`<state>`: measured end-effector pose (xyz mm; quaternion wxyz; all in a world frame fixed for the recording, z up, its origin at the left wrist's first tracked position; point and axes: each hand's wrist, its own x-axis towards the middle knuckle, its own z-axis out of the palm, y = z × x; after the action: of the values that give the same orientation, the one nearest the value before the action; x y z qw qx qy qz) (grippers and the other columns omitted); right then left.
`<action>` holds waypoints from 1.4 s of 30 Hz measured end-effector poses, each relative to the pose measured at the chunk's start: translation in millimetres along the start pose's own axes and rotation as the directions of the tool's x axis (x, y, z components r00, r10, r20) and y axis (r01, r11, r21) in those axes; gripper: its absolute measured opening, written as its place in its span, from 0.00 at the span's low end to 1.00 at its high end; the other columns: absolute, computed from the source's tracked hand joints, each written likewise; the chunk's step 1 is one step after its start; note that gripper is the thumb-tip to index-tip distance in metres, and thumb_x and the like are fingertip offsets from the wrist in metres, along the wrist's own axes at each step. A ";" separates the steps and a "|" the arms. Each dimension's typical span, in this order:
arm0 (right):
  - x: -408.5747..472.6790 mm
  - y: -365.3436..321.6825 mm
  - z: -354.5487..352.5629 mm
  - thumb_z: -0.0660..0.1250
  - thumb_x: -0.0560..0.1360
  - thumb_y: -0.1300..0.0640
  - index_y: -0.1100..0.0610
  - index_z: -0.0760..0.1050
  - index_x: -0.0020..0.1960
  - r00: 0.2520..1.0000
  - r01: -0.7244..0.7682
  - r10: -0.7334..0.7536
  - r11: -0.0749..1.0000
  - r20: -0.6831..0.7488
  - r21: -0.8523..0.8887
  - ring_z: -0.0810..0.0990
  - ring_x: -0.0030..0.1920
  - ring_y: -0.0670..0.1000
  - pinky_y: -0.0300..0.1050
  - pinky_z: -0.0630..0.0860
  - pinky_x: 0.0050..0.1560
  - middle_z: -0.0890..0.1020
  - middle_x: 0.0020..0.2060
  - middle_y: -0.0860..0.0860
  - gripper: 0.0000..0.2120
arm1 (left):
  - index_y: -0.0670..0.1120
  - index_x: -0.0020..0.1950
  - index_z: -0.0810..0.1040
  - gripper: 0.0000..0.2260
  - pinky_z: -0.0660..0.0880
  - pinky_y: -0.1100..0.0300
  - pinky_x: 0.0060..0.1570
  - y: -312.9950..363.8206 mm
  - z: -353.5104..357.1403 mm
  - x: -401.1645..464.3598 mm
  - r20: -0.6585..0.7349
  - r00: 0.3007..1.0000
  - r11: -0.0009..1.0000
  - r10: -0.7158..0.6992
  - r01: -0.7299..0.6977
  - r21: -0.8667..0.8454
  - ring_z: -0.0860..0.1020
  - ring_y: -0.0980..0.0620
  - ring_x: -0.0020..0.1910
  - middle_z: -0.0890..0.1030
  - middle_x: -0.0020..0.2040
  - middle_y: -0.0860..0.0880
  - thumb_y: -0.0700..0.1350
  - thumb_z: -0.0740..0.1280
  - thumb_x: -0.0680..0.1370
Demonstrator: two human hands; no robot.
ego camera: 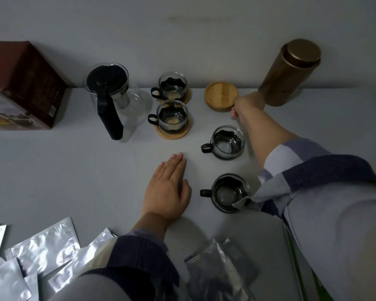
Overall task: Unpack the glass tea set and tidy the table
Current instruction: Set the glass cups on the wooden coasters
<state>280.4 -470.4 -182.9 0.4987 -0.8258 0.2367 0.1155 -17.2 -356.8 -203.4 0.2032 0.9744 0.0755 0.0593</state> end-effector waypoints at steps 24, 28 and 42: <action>-63.6 48.3 -52.7 0.66 0.73 0.54 0.62 0.81 0.54 0.977 0.214 -0.210 0.922 0.047 -0.323 0.83 0.49 0.60 0.48 0.80 0.50 0.84 0.50 0.59 0.14 | 0.46 0.75 0.63 0.26 0.47 0.61 0.74 3.3 -1.2 -1.5 -0.013 1.000 1.000 -0.004 0.005 0.027 0.58 0.54 0.75 0.62 0.76 0.49 0.50 0.56 0.78; -67.0 49.4 -56.7 0.64 0.76 0.55 0.63 0.78 0.43 0.992 0.127 -0.122 0.973 0.038 -0.191 0.80 0.29 0.56 0.55 0.83 0.41 0.82 0.36 0.59 0.12 | 0.46 0.75 0.62 0.26 0.47 0.61 0.74 2.2 -1.1 -0.9 -0.015 1.000 1.000 0.001 0.000 0.027 0.58 0.53 0.76 0.61 0.76 0.49 0.50 0.56 0.78; -204.5 127.8 -113.9 0.72 0.72 0.49 0.55 0.70 0.65 0.899 0.289 -0.312 0.950 0.306 0.120 0.78 0.56 0.49 0.46 0.75 0.61 0.77 0.56 0.49 0.24 | 0.43 0.76 0.60 0.25 0.48 0.57 0.75 7.6 -4.5 -6.3 -0.002 1.000 0.998 0.014 -0.014 0.059 0.56 0.50 0.76 0.59 0.77 0.47 0.47 0.57 0.80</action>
<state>34.4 -563.9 -139.7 0.5715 -0.8041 0.0261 0.1615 -23.1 -363.0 -196.7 0.1736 0.9804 0.0708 0.0596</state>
